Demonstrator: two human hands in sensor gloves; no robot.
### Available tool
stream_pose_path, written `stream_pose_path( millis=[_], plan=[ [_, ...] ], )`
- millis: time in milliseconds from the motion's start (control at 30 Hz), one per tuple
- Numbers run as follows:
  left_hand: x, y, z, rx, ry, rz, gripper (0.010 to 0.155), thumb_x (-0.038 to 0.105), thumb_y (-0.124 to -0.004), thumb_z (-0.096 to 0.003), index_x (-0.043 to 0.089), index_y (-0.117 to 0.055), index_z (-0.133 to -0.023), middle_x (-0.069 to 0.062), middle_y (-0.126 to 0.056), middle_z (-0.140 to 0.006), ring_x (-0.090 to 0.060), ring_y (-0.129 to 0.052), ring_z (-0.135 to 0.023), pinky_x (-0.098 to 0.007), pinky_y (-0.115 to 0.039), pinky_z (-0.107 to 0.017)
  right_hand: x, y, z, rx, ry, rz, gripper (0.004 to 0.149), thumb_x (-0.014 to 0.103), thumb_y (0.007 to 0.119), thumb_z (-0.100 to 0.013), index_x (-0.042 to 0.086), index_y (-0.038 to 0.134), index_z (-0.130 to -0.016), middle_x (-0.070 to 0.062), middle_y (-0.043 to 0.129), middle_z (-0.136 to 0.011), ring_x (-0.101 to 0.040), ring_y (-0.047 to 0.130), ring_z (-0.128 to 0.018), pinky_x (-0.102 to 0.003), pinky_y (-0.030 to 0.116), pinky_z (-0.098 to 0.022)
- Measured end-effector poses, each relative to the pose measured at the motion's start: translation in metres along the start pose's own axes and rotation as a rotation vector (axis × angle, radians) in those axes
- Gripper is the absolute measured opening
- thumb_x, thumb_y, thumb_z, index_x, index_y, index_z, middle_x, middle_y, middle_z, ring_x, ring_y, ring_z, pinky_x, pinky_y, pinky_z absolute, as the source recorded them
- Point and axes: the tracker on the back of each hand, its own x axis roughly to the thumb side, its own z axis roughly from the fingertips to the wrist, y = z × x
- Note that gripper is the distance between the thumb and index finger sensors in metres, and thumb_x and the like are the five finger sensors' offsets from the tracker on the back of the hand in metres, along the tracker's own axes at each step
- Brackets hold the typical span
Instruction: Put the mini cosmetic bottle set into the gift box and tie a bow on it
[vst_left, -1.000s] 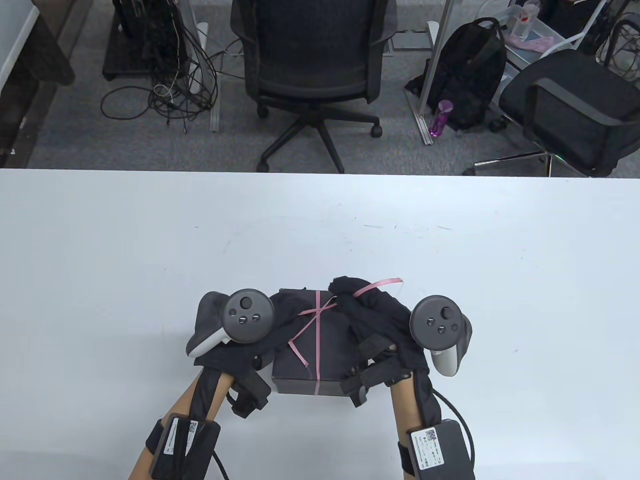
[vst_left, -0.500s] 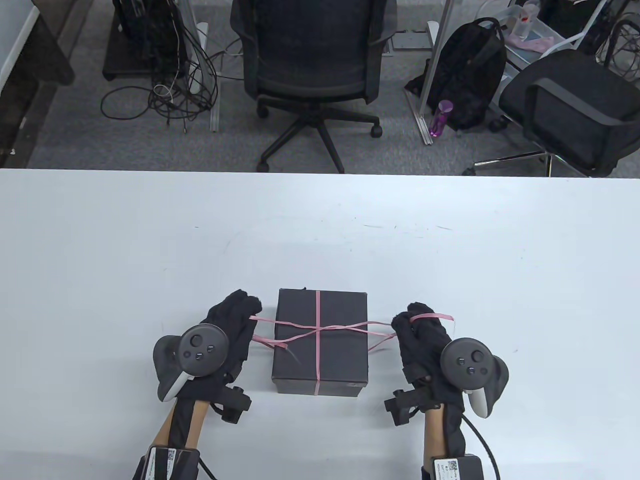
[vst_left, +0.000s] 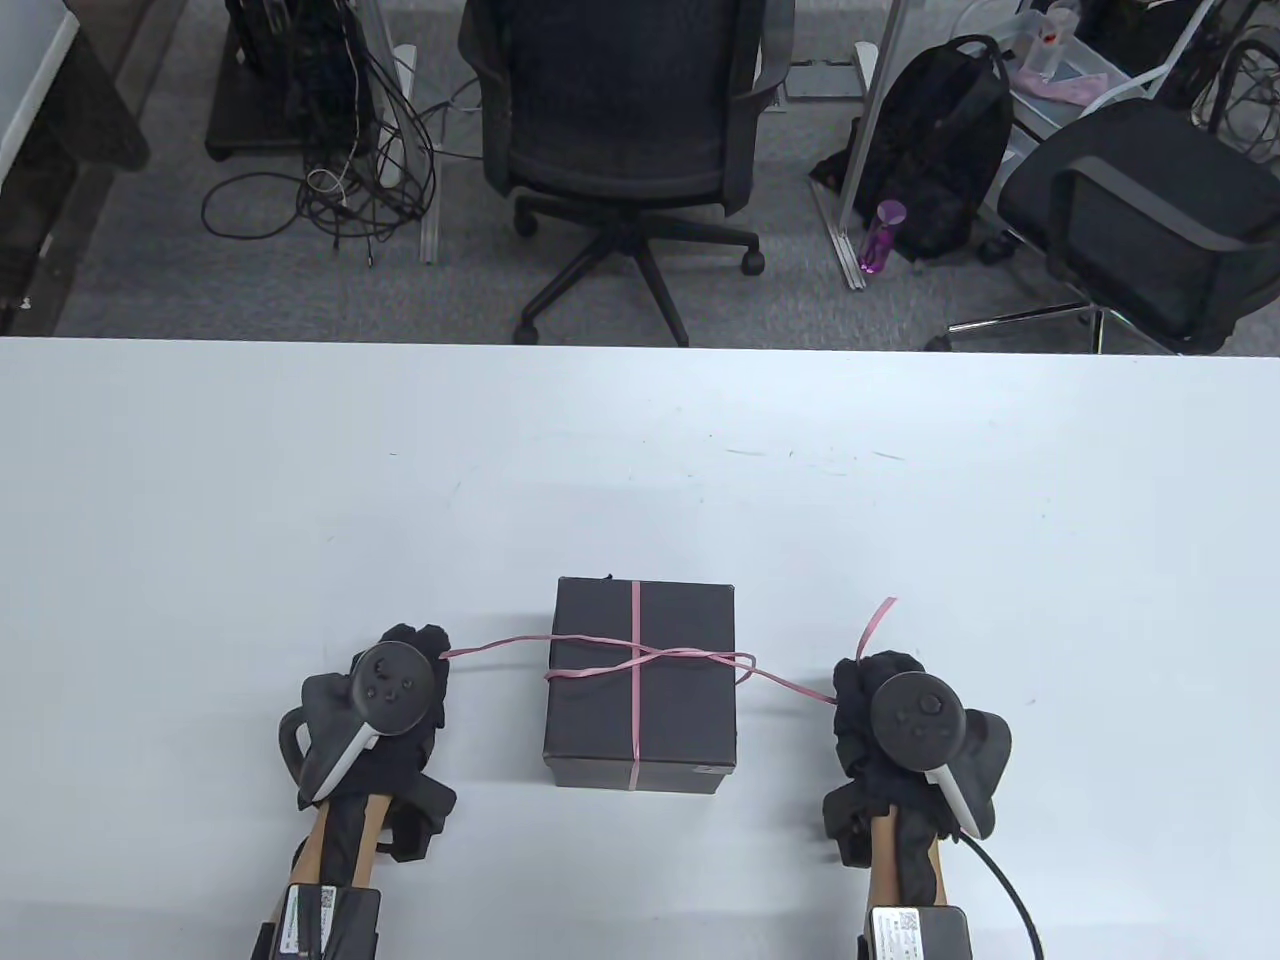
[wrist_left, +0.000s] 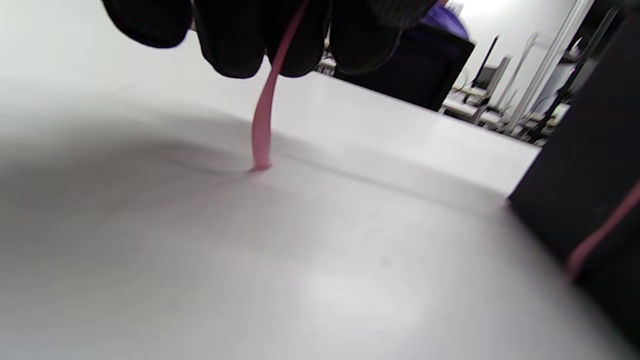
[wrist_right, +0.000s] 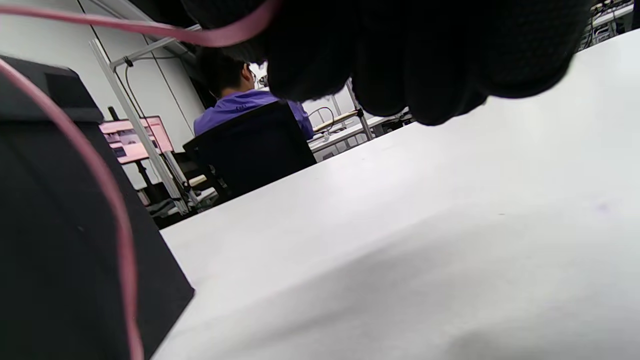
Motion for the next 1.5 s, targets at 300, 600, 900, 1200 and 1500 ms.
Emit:
stream_pose_path(
  millis=[300, 600, 900, 1200, 1500],
  plan=[
    [-0.011, -0.004, 0.001, -0.048, 0.101, -0.076, 0.049, 0.038, -0.059, -0.0618, 0.023, -0.068, -0.107, -0.015, -0.067, -0.114, -0.048, -0.076, -0.099, -0.064, -0.068, -0.070, 0.000, 0.008, -0.002, 0.107, 0.039, 0.125, 0.041, 0.025, 0.063, -0.060, -0.011, 0.083, -0.067, -0.037, 0.068, -0.095, -0.063, 0.070, -0.076, -0.069, 0.067, -0.052],
    [-0.012, -0.007, 0.001, -0.066, 0.134, -0.168, 0.047, 0.037, -0.059, -0.0614, 0.023, -0.071, -0.105, -0.014, -0.068, -0.114, -0.048, -0.075, -0.100, -0.065, -0.067, -0.070, 0.003, 0.019, -0.006, 0.180, 0.045, 0.210, 0.041, 0.024, 0.061, -0.060, -0.011, 0.082, -0.068, -0.036, 0.066, -0.096, -0.063, 0.067, -0.079, -0.070, 0.065, -0.053],
    [-0.019, -0.014, -0.003, -0.100, 0.171, -0.215, 0.047, 0.038, -0.059, -0.0610, 0.025, -0.073, -0.104, -0.013, -0.069, -0.114, -0.048, -0.074, -0.101, -0.065, -0.067, -0.070, 0.001, 0.026, -0.008, 0.218, 0.052, 0.218, 0.041, 0.024, 0.061, -0.060, -0.011, 0.082, -0.069, -0.037, 0.066, -0.096, -0.063, 0.067, -0.080, -0.070, 0.065, -0.054],
    [-0.021, -0.011, -0.005, -0.263, 0.202, -0.210, 0.074, 0.047, -0.073, -0.0561, 0.024, -0.044, -0.120, -0.017, -0.053, -0.121, -0.049, -0.066, -0.107, -0.065, -0.064, -0.073, 0.002, 0.023, -0.006, 0.235, 0.050, 0.199, 0.064, 0.029, 0.071, -0.059, -0.014, 0.055, -0.104, -0.046, 0.049, -0.104, -0.070, 0.054, -0.084, -0.075, 0.059, -0.056],
    [-0.015, 0.008, -0.003, -0.303, 0.203, -0.246, 0.093, 0.047, -0.084, -0.0499, 0.019, -0.031, -0.121, -0.021, -0.042, -0.123, -0.057, -0.060, -0.107, -0.068, -0.062, -0.074, 0.003, 0.016, -0.005, 0.287, 0.075, 0.339, 0.098, 0.033, 0.086, -0.050, -0.018, 0.029, -0.111, -0.054, 0.016, -0.105, -0.078, 0.024, -0.083, -0.085, 0.039, -0.055]
  ],
)
